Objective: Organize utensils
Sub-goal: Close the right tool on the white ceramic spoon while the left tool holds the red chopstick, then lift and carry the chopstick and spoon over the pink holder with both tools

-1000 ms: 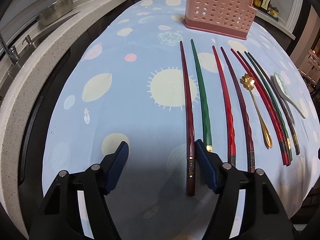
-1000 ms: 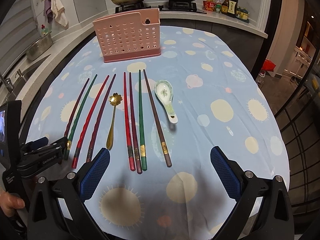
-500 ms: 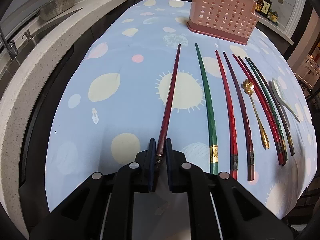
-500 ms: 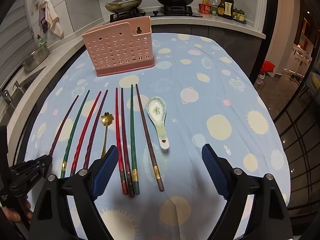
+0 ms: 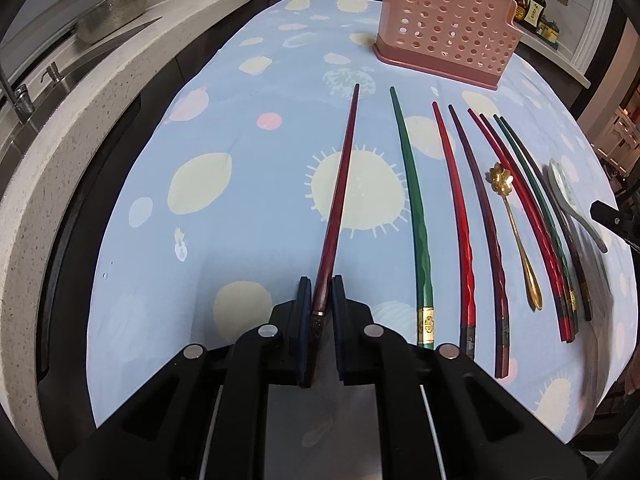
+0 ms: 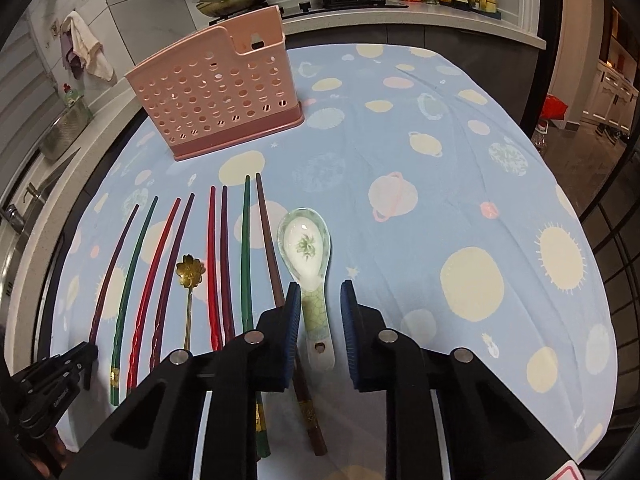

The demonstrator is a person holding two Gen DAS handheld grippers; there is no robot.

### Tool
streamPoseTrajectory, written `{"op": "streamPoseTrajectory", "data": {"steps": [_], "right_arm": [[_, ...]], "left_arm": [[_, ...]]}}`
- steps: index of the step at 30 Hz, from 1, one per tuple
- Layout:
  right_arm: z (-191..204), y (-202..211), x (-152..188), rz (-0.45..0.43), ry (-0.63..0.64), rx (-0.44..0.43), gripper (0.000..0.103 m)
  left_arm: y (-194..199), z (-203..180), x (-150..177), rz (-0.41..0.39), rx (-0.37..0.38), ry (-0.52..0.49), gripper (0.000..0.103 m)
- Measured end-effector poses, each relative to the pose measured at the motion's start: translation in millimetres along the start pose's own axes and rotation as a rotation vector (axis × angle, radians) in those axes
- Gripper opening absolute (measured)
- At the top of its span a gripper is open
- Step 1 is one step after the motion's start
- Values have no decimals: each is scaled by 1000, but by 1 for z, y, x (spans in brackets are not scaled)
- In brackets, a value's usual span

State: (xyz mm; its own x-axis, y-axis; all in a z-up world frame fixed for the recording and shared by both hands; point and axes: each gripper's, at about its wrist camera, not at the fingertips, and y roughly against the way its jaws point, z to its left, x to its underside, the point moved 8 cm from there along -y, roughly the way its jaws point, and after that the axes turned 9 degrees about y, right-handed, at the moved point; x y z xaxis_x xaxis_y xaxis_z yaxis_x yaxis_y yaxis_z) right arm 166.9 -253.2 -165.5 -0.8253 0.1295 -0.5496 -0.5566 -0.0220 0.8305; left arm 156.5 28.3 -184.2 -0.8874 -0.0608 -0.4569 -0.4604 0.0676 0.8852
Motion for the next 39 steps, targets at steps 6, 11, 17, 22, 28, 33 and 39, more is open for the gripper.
{"op": "streamPoseTrajectory", "data": {"steps": [6, 11, 17, 22, 28, 33, 39], "right_arm": [[-1, -13, 8, 31, -5, -15, 15], [1, -19, 14, 41, -13, -37, 13], [8, -21, 16, 37, 2, -54, 13], [12, -24, 21, 42, 6, -58, 10], [10, -22, 26, 42, -2, -66, 10], [10, -17, 31, 44, -5, -69, 10], [9, -9, 35, 37, -18, -76, 9]], "left_arm": [[0, -1, -1, -2, -8, -6, 10], [0, -2, -1, -3, -13, -8, 10], [0, -3, -1, -9, -19, -12, 10], [0, -3, -1, -9, -15, -9, 10], [1, -2, 1, -10, -3, -8, 10], [7, -2, 8, -1, 17, 1, 10], [13, 0, 16, 6, 43, 15, 11]]}}
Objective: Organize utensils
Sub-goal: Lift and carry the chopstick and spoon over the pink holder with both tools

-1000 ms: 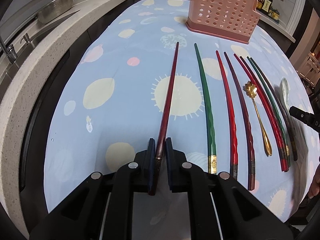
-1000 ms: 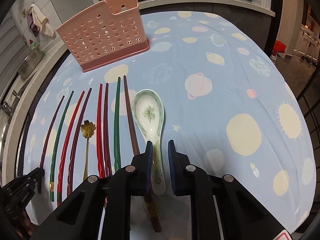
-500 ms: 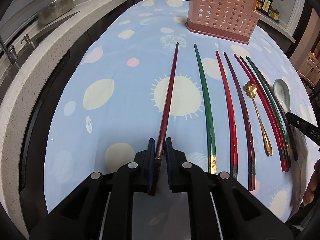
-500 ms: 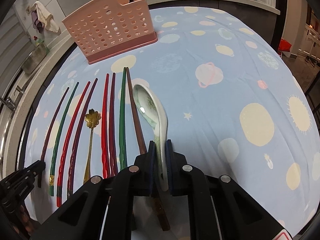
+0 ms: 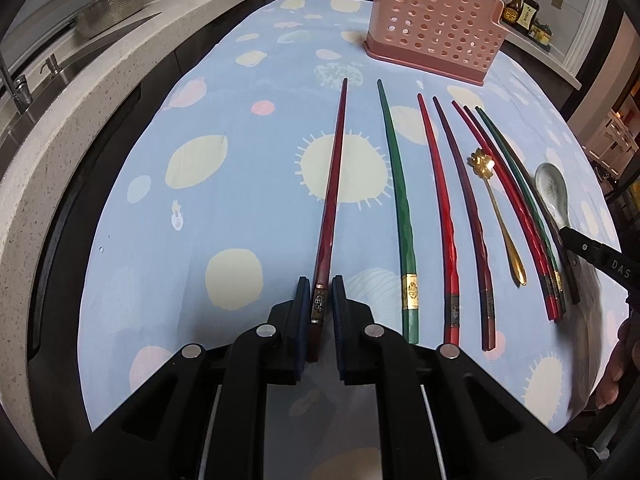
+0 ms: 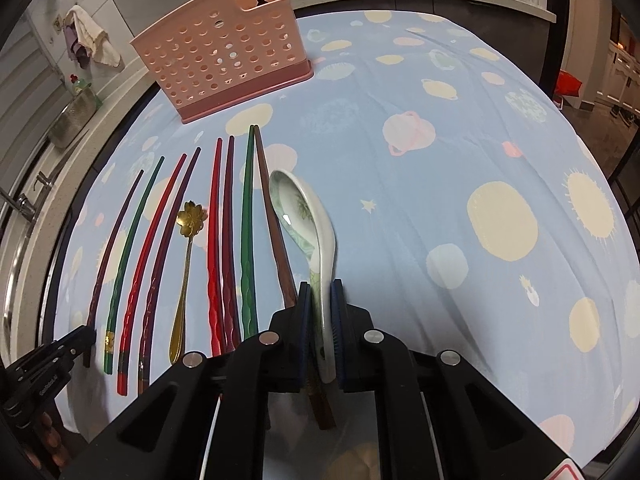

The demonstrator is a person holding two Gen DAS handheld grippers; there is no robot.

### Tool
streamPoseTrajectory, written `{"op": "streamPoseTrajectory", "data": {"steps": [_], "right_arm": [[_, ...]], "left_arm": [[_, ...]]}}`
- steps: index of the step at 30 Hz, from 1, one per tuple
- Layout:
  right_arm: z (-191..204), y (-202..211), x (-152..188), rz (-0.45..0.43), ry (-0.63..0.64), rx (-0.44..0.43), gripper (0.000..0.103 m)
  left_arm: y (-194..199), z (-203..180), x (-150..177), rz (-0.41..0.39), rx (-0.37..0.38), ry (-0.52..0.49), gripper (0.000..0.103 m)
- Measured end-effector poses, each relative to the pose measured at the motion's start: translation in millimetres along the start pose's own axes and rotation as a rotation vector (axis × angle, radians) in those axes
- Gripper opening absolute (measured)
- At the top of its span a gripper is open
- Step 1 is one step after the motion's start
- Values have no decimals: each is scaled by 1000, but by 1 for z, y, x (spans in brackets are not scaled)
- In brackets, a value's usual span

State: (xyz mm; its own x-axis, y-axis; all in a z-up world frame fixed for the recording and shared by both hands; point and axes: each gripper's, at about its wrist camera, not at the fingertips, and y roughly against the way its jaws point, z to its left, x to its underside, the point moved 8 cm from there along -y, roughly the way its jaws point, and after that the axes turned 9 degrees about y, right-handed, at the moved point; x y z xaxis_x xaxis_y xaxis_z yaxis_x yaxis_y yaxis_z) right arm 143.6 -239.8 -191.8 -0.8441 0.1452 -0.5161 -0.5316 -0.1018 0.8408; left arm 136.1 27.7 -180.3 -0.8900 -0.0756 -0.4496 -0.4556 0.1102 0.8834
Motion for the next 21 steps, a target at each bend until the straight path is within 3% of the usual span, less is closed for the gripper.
{"op": "streamPoseTrajectory", "data": {"steps": [9, 21], "right_arm": [[-6, 38, 1, -61, -17, 10, 8], [-3, 88, -21, -168, -3, 9, 7]], "left_arm": [[22, 5, 2, -25, 41, 32, 8], [88, 7, -32, -162, 84, 53, 7]]}}
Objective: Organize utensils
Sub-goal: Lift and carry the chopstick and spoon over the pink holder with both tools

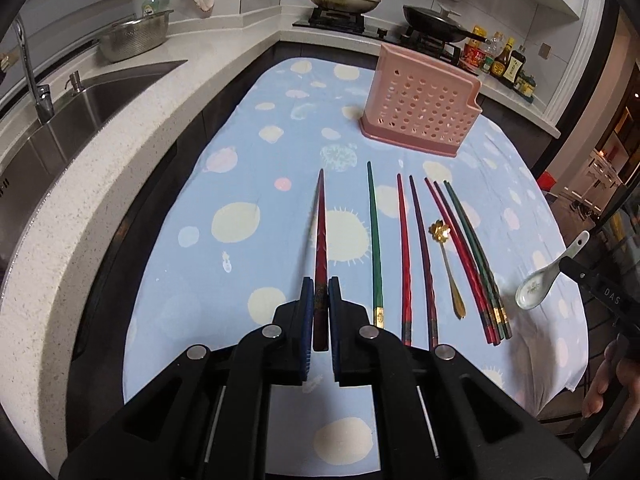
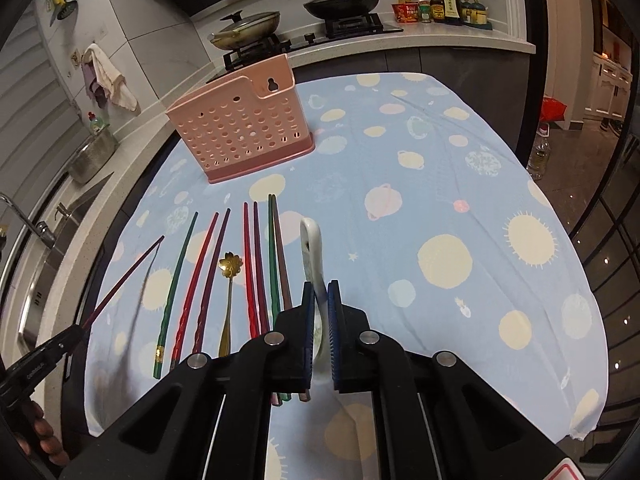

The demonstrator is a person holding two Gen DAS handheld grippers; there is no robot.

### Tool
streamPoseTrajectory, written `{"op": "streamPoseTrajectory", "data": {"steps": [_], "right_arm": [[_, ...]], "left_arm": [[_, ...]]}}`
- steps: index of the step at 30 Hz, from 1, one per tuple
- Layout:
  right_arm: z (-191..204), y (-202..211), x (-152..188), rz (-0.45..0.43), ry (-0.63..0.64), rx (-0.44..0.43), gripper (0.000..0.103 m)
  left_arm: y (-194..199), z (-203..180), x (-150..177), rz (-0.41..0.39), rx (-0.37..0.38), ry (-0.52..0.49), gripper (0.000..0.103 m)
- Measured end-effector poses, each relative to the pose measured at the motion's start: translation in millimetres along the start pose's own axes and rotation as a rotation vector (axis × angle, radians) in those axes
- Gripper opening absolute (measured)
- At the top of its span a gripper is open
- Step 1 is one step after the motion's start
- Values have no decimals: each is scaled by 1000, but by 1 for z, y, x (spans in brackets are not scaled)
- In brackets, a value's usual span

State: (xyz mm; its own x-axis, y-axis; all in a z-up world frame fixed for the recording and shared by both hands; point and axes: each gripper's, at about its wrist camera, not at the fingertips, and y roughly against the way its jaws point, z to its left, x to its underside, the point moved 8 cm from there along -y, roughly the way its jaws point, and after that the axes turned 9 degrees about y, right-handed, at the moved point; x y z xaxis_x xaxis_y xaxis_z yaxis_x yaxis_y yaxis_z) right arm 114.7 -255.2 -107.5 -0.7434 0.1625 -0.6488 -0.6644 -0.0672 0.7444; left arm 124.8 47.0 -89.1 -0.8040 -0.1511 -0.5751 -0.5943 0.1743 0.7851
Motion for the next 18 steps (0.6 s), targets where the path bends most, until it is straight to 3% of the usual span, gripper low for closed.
{"op": "streamPoseTrajectory", "data": {"steps": [10, 18], "right_arm": [[15, 12, -27, -57, 20, -35, 6], [29, 6, -80, -108, 37, -87, 6]], "left_arm": [[33, -13, -51, -126, 24, -14, 7], [38, -40, -113, -202, 82, -39, 7]]}}
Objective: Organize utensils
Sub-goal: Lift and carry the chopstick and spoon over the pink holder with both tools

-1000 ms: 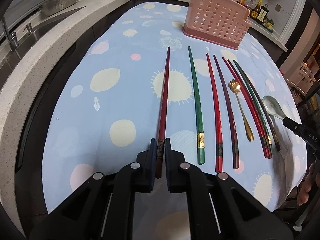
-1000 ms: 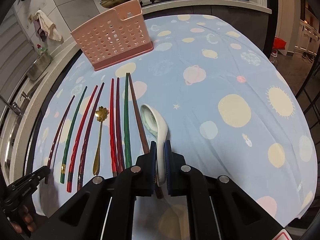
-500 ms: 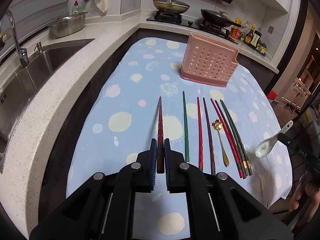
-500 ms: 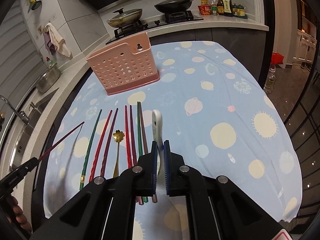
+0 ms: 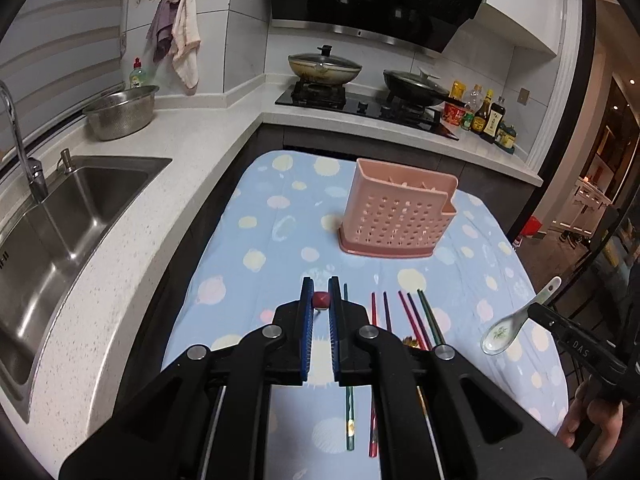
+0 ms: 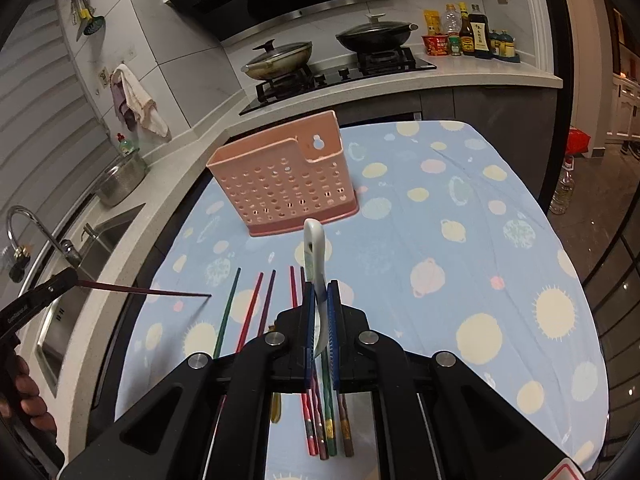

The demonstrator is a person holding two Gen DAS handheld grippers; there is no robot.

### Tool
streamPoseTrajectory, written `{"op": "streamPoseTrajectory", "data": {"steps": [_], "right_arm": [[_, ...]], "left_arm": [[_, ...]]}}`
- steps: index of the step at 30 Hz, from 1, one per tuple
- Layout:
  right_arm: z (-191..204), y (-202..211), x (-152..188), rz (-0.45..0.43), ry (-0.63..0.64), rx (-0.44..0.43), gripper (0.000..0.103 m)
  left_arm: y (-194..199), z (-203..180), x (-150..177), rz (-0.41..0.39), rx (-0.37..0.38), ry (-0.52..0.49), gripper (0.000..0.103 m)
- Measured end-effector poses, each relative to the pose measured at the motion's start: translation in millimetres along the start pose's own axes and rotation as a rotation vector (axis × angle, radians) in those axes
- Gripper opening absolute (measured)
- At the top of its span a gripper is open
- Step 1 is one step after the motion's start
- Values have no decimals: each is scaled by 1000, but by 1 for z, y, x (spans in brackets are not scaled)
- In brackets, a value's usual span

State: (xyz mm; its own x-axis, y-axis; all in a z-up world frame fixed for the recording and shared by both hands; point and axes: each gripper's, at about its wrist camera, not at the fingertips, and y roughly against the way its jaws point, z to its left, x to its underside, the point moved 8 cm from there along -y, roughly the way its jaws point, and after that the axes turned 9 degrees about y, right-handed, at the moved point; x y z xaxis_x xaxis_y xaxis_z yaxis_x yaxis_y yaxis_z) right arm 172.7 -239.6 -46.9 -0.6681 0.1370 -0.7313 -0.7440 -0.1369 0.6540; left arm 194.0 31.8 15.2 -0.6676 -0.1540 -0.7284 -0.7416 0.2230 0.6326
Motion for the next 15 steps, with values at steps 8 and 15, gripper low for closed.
{"op": "streamPoseTrajectory", "data": {"steps": [8, 15], "right_arm": [[-3, -26, -75, -71, -3, -25, 6], [-14, -56, -132, -118, -12, -4, 6]], "left_arm": [[-13, -39, -81, -88, 83, -24, 7], [-16, -79, -158, -208, 125, -54, 7]]}}
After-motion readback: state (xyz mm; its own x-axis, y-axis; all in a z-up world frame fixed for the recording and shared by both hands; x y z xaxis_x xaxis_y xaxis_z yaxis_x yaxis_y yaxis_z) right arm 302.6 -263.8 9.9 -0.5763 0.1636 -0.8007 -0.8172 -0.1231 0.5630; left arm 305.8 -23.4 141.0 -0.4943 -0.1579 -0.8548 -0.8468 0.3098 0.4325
